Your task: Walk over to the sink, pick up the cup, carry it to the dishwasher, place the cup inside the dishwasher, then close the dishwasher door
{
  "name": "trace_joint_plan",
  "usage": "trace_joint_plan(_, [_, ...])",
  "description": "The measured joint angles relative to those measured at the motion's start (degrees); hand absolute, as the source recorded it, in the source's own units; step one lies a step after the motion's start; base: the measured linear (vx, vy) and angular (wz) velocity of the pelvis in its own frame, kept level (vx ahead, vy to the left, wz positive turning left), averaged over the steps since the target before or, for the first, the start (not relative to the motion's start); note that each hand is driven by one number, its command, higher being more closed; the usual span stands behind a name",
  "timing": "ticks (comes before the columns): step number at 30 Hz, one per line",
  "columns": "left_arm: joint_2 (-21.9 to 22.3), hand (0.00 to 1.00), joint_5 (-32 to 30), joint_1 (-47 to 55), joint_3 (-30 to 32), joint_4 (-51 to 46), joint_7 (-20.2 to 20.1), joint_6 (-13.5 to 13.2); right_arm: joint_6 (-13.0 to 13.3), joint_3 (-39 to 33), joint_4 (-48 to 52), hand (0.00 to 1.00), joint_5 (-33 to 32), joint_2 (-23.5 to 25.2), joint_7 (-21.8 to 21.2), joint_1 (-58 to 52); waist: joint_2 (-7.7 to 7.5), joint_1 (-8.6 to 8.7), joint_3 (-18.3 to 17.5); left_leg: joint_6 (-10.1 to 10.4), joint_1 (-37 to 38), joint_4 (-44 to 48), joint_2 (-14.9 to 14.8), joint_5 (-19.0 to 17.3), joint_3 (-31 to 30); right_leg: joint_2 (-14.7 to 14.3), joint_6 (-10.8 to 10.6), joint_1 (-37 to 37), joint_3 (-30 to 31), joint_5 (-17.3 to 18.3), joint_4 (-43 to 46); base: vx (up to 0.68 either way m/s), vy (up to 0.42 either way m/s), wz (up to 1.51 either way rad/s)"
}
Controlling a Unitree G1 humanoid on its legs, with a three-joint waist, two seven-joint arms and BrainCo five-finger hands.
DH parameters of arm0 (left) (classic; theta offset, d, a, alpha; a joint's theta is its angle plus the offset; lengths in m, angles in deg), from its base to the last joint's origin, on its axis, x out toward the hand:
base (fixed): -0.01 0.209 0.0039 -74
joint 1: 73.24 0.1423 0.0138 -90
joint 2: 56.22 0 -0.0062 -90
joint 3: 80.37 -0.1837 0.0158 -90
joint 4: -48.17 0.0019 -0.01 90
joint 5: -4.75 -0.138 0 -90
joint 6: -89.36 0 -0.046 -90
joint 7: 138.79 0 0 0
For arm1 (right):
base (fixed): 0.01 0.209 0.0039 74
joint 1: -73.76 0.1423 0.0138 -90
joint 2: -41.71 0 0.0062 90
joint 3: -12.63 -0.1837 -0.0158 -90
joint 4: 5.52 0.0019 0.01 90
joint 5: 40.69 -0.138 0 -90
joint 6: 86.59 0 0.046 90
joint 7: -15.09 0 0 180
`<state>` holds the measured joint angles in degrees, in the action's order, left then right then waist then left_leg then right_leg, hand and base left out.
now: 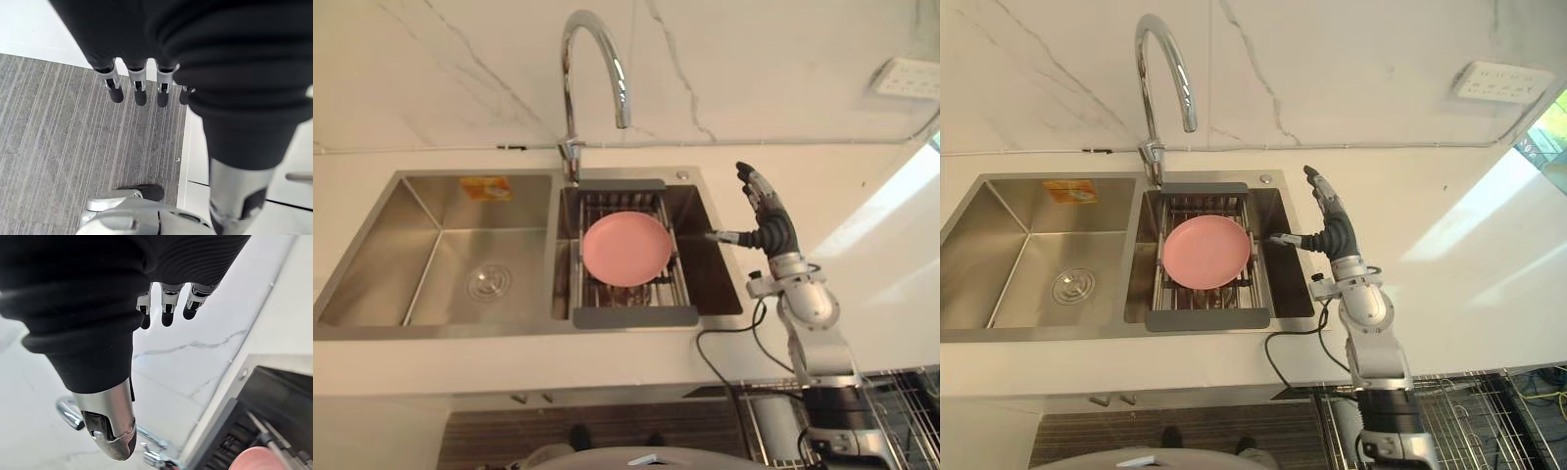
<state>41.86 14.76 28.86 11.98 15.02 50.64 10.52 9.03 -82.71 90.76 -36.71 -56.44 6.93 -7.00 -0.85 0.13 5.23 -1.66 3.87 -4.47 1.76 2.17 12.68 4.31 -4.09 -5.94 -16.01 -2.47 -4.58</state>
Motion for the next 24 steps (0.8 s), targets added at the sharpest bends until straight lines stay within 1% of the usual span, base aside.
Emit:
trace_joint_plan(1, [-0.12,0.0,0.0,0.08,0.06,0.0,-0.14,0.0,-1.48,0.56,-1.5,0.0,1.46,-0.9,-1.48,0.48,-0.33,-0.03,-0.32,0.18,0.24,-0.01,-0.36,-0.04,0.21,-0.31,0.01,-0.09,0.08,0.0,-0.05,-0.01,-0.083,-0.13])
trace_joint_plan(2, [-0.21,0.0,0.09,-0.02,0.11,0.0,-0.09,-0.01,-2.13,0.88,-2.18,0.0,2.2,-1.44,-2.27,0.51,-0.48,-0.02,-0.51,0.43,0.24,-0.01,-0.5,-0.12,0.24,-0.43,0.04,-0.08,0.07,0.02,-0.09,-0.01,-0.074,-0.09])
trace_joint_plan(3, [-0.43,0.0,1.5,-0.31,0.21,-0.01,0.28,-0.07,-2.87,1.02,-3.81,0.0,3.76,-2.17,-4.04,0.58,-0.8,-0.03,-0.63,0.6,0.26,-0.01,-0.72,0.0,0.26,-0.61,0.11,-0.06,-0.03,0.06,-0.25,-0.01,-0.04,-0.02])
trace_joint_plan(5, [-0.52,0.0,3.88,-0.47,0.44,0.0,0.3,-0.06,-3.08,2.76,-6.05,0.0,6.04,-4.13,-5.86,0.88,-0.99,0.16,-0.68,0.67,0.26,-0.01,-0.85,0.06,0.26,-0.71,0.22,-0.06,-0.19,0.13,-0.37,-0.01,-0.017,-0.01])
trace_joint_plan(7, [-0.51,0.0,5.02,-0.62,0.96,0.0,0.31,0.02,-2.25,4.8,-8.1,0.0,8.76,-5.82,-7.5,1.53,-1.06,0.37,-0.69,0.66,0.26,-0.02,-0.86,0.08,0.25,-0.69,0.22,-0.07,-0.48,0.13,-0.39,0.0,0.0,0.0])
trace_joint_plan(8, [-0.49,0.0,4.83,-0.78,1.97,-0.01,0.33,0.16,-0.44,6.49,-10.02,0.0,10.94,-6.17,-8.92,3.03,-1.37,0.43,-0.75,0.68,0.26,-0.03,-0.88,0.13,0.26,-0.66,0.22,-0.05,-0.73,0.13,-0.41,0.0,0.0,0.0])
trace_joint_plan(10, [-0.6,0.0,4.39,-0.83,2.08,-0.02,0.35,0.22,0.71,7.62,-10.67,0.0,12.27,-6.23,-9.57,3.99,-1.74,0.4,-0.87,0.72,0.25,-0.03,-0.94,0.17,0.24,-0.66,0.22,-0.07,-0.96,0.13,-0.42,-0.01,-0.001,0.02])
trace_joint_plan(11, [-0.99,0.0,4.02,-0.97,2.11,-0.05,0.42,0.81,2.27,8.99,-12.11,0.0,12.72,-6.34,-10.53,5.61,-2.34,0.34,-1.07,0.72,0.24,-0.03,-0.99,0.25,0.12,-0.57,0.23,-0.12,-2.01,0.13,-0.42,-0.01,-0.001,0.05])
trace_joint_plan(13, [-1.19,0.0,3.57,-1.2,2.12,-0.05,0.43,1.43,3.34,10.06,-12.15,0.0,13.38,-6.68,-10.63,6.17,-2.74,0.02,-1.12,0.74,0.23,-0.03,-1.03,0.29,0.08,-0.58,0.25,-0.14,-2.13,0.12,-0.42,-0.01,0.0,0.02])
trace_joint_plan(14, [-1.26,0.0,3.33,-1.32,2.14,-0.05,0.36,1.93,4.63,11.78,-12.29,0.0,13.98,-7.46,-10.63,7.24,-3.0,-0.13,-1.09,0.71,0.23,-0.03,-1.03,0.33,0.09,-0.58,0.34,-0.14,-2.13,0.05,-0.42,0.0,0.0,0.0])
trace_joint_plan(16, [-1.25,0.0,3.32,-1.38,2.13,-0.05,0.27,2.24,5.84,12.76,-12.57,0.0,14.42,-7.68,-10.6,7.96,-3.15,-0.19,-1.11,0.66,0.25,-0.04,-1.02,0.37,0.1,-0.57,0.45,-0.15,-2.13,-0.03,-0.42,0.0,0.0,0.0])
trace_joint_plan(18, [-1.19,0.0,3.28,-1.36,2.12,-0.06,0.23,2.24,6.57,14.13,-14.05,0.0,14.5,-7.69,-10.51,8.84,-3.32,-0.16,-1.08,0.63,0.27,-0.08,-1.02,0.45,0.11,-0.57,0.49,-0.15,-2.14,-0.06,-0.43,0.0,0.0,0.0])
trace_joint_plan(21, [-1.14,0.0,3.09,-1.36,2.11,-0.11,0.23,2.24,6.65,14.4,-14.32,0.0,16.27,-7.69,-10.06,9.03,-3.37,-0.33,-1.05,0.65,0.27,-0.32,-1.03,0.55,0.09,-0.57,0.51,-0.17,-2.25,-0.07,-0.43,0.0,0.0,0.0])
trace_joint_plan(24, [-1.13,0.0,0.96,-1.36,2.01,-0.33,0.16,2.23,7.01,14.53,-14.32,0.0,18.29,-7.69,-10.05,9.38,-3.47,-0.41,-1.0,0.63,0.27,-0.36,-1.03,0.64,0.07,-0.56,0.46,-0.17,-2.51,-0.01,-0.43,0.0,0.0,0.0])
